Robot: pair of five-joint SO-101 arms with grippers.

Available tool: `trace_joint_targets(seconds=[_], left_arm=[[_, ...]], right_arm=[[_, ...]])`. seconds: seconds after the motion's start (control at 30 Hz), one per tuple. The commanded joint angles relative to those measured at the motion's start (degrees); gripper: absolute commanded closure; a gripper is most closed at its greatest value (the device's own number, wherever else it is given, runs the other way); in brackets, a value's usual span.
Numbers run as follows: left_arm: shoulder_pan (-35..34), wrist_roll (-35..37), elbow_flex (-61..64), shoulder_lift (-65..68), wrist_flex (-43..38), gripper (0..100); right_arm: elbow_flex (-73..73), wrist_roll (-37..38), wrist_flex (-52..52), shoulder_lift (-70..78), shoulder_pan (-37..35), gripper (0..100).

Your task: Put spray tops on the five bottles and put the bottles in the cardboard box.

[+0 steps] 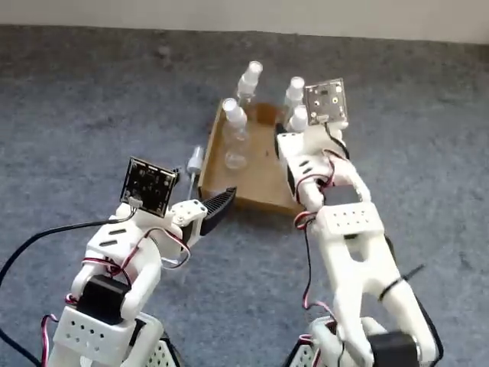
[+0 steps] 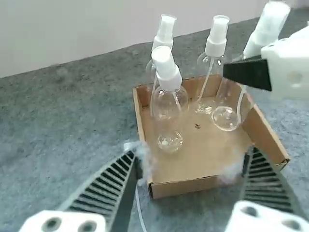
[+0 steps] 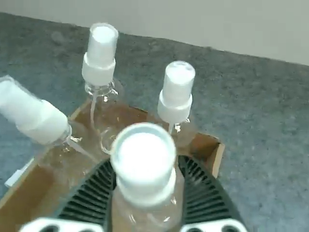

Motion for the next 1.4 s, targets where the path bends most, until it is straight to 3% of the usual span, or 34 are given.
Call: trace_joint_targets(seconds=[0.0,1.0,1.2,1.37], left_arm=[[0.3,-0.4,-0.3,-0.4,-0.1,72],[0.4,-0.4,-0.2,-0.5,-0.1,72],[0.4,-0.4,-0.2,-0.5,-0.1,72],[0.4,-0.4,-0.2,-0.5,-0.1,72]], right_arm=[[-0.8,0.3,-5.1,3.6,0.6,99.4],[-4.3,0.2,-6.7,11.7,-0.6,98.8],[-4.3,0.6,-6.6,11.7,-0.7,90.7],[-4.3,0.7,-6.6,11.7,-0.7,90.0]])
